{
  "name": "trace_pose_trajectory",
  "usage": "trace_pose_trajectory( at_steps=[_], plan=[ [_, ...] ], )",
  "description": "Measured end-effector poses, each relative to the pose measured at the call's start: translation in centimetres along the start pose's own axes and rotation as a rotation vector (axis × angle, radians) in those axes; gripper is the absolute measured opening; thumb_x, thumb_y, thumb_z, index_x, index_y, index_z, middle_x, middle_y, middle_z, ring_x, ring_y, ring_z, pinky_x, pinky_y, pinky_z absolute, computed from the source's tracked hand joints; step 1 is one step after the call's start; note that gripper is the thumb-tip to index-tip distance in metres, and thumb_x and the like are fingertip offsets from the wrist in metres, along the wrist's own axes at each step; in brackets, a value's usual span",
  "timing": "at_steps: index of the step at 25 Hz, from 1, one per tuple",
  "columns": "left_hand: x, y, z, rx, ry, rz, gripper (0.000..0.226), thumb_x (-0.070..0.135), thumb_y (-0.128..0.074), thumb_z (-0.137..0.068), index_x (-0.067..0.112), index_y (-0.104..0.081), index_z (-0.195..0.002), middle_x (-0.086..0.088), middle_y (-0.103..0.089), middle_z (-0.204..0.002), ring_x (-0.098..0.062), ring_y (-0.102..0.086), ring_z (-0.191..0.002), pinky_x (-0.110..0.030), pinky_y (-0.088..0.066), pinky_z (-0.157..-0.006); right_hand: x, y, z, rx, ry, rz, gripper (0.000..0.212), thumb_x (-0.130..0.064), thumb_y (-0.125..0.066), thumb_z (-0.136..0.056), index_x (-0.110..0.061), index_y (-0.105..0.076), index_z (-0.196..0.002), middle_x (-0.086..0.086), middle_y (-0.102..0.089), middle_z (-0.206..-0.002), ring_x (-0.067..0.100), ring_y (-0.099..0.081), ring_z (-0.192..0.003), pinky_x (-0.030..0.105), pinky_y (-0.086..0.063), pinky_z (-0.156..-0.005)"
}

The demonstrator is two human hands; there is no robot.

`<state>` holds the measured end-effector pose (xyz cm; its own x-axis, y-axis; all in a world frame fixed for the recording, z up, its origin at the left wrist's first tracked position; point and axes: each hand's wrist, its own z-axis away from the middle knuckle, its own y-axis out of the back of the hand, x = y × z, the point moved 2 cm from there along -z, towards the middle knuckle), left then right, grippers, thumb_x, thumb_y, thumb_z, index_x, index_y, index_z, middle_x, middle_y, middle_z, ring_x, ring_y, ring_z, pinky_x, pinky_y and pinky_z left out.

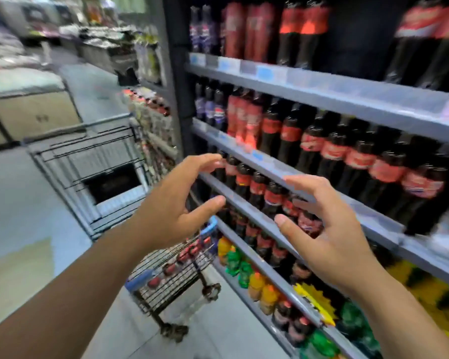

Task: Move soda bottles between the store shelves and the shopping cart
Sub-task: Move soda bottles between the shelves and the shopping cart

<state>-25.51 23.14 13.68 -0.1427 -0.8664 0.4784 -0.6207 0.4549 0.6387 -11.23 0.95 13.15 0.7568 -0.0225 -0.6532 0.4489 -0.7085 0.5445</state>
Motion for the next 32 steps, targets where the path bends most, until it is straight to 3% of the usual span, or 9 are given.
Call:
trace_pose_trajectory(
  at_steps=[3, 6, 10, 12, 15, 18, 22, 26, 32],
  plan=[
    [-5.2, 2.2, 1.2, 0.013, 0.072, -0.081, 0.059, 0.043, -0.057, -0.098, 0.023, -0.039, -0.150, 0.010, -0.053, -0.143, -0.007, -0.049, -0.135, -0.032, -0.043, -0.109, 1.1, -5.8, -3.2, -0.062, 0.003, -0.057, 0.048, -0.035, -0.065, -0.089, -0.033, -0.053, -0.135, -0.022, -0.052, -0.135, -0.004, -0.047, -0.130, 0.008, -0.036, -0.103],
    [-11.9, 3.1, 1.4, -0.033, 0.140, -0.153, 0.056, 0.038, -0.055, -0.098, 0.022, -0.041, -0.150, 0.010, -0.051, -0.145, -0.003, -0.046, -0.136, -0.025, -0.038, -0.110, 3.8, -11.9, -6.2, -0.087, -0.036, -0.095, 0.054, -0.035, -0.065, -0.091, -0.029, -0.046, -0.141, -0.015, -0.049, -0.142, -0.001, -0.044, -0.136, 0.024, -0.040, -0.110],
    [-21.6, 3.6, 1.6, -0.133, 0.247, -0.203, 0.056, 0.047, -0.051, -0.098, 0.028, -0.039, -0.150, 0.016, -0.047, -0.144, 0.000, -0.044, -0.135, -0.013, -0.032, -0.107, 9.0, -20.5, -9.0, -0.085, -0.162, -0.207, 0.060, -0.040, -0.064, -0.091, -0.030, -0.041, -0.145, -0.013, -0.046, -0.144, 0.000, -0.043, -0.138, 0.018, -0.037, -0.111],
    [-25.7, 4.1, 1.2, -0.182, 0.284, -0.206, 0.058, 0.049, -0.051, -0.097, 0.029, -0.038, -0.150, 0.015, -0.047, -0.145, 0.001, -0.043, -0.136, -0.011, -0.030, -0.106, 10.7, -24.2, -9.6, -0.043, -0.229, -0.241, 0.057, -0.037, -0.066, -0.092, -0.026, -0.044, -0.143, -0.012, -0.047, -0.144, 0.004, -0.045, -0.137, 0.024, -0.038, -0.112],
    [-31.0, 4.4, 0.1, -0.217, 0.305, -0.187, 0.059, 0.046, -0.054, -0.096, 0.024, -0.040, -0.150, 0.008, -0.048, -0.147, -0.006, -0.042, -0.139, -0.025, -0.035, -0.113, 12.0, -28.9, -10.8, 0.006, -0.383, -0.311, 0.058, -0.046, -0.068, -0.085, -0.032, -0.049, -0.138, -0.021, -0.051, -0.140, 0.006, -0.052, -0.133, 0.036, -0.043, -0.110],
    [-35.8, 2.7, -0.8, -0.264, 0.297, -0.122, 0.058, 0.036, -0.060, -0.096, 0.018, -0.044, -0.148, 0.001, -0.051, -0.147, -0.014, -0.044, -0.140, -0.044, -0.040, -0.113, 13.2, -31.8, -12.2, 0.062, -0.440, -0.310, 0.060, -0.053, -0.066, -0.079, -0.031, -0.051, -0.132, -0.032, -0.056, -0.125, -0.003, -0.059, -0.119, 0.027, -0.049, -0.099],
    [-41.5, -2.0, -1.5, -0.389, 0.321, -0.058, 0.060, 0.041, -0.061, -0.091, 0.032, -0.040, -0.147, 0.009, -0.048, -0.149, 0.000, -0.039, -0.135, -0.025, -0.032, -0.111, 15.5, -35.0, -13.0, 0.146, -0.427, -0.154, 0.064, -0.056, -0.058, -0.094, -0.009, -0.050, -0.137, -0.012, -0.054, -0.134, 0.014, -0.056, -0.128, 0.044, -0.050, -0.104],
    [-46.1, -6.4, -1.6, -0.513, 0.145, 0.067, 0.055, 0.032, -0.060, -0.093, 0.011, -0.050, -0.142, -0.001, -0.056, -0.138, 0.003, -0.039, -0.128, -0.003, -0.020, -0.109, 16.1, -39.0, -12.6, 0.305, -0.615, -0.110, 0.050, -0.040, -0.063, -0.091, -0.019, -0.051, -0.135, -0.009, -0.053, -0.138, 0.013, -0.054, -0.131, 0.042, -0.049, -0.106],
    [-51.0, -15.0, 0.6, -0.727, 0.039, 0.135, 0.045, 0.022, -0.072, -0.091, 0.009, -0.062, -0.133, -0.007, -0.062, -0.135, -0.021, -0.052, -0.129, -0.028, -0.037, -0.109, 14.7, -44.3, -10.1, 0.644, -0.773, -0.057, 0.046, -0.014, -0.066, -0.088, -0.021, -0.052, -0.131, -0.006, -0.055, -0.136, 0.021, -0.055, -0.132, 0.047, -0.051, -0.105]
  ],
)
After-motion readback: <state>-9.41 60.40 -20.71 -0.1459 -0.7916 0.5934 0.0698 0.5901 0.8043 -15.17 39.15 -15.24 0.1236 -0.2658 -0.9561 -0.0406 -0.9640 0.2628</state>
